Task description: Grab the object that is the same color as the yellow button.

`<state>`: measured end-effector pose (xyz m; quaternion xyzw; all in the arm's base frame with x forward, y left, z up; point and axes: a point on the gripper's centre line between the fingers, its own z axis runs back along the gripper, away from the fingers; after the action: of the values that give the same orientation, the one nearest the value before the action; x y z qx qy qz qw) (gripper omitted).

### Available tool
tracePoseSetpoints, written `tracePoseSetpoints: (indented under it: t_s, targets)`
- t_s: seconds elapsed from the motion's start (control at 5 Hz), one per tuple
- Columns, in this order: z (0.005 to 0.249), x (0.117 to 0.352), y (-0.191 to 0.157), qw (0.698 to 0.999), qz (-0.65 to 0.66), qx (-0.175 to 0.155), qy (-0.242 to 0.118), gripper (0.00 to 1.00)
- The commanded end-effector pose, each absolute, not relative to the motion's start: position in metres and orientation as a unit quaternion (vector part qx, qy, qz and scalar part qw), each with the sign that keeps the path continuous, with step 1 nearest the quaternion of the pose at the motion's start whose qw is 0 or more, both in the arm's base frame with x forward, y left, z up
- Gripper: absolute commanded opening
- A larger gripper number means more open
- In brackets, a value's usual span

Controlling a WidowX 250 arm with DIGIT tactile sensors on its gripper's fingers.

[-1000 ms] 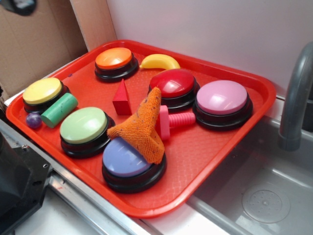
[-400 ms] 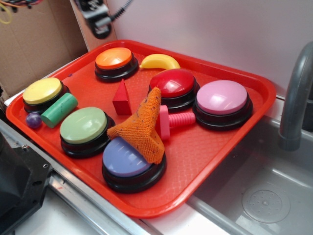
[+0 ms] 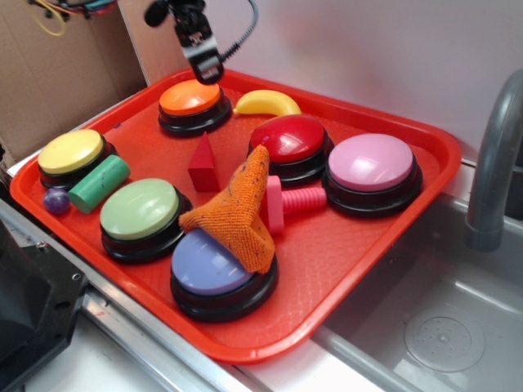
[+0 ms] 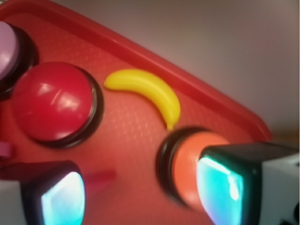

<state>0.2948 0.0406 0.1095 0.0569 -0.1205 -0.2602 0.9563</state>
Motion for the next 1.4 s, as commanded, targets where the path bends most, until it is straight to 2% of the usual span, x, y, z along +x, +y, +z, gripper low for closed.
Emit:
tracePoseSetpoints:
  t_s: [0.0, 0.4, 0.8, 1.0, 1.2]
  targets:
    - [0.086, 0.332, 0.054, 0.935, -0.312, 0.043, -0.163, 1.00]
    - [0.060, 0.350, 0.060, 0.923, -0.341, 0.017, -0.178, 1.00]
    - [0.044, 0.360, 0.047, 0.909, -0.375, 0.003, -0.182, 1.00]
    - [0.039, 0.359, 0.047, 0.914, -0.364, -0.001, -0.178, 0.56]
    - [0.039, 0.358, 0.048, 0.918, -0.354, -0.004, -0.178, 0.00]
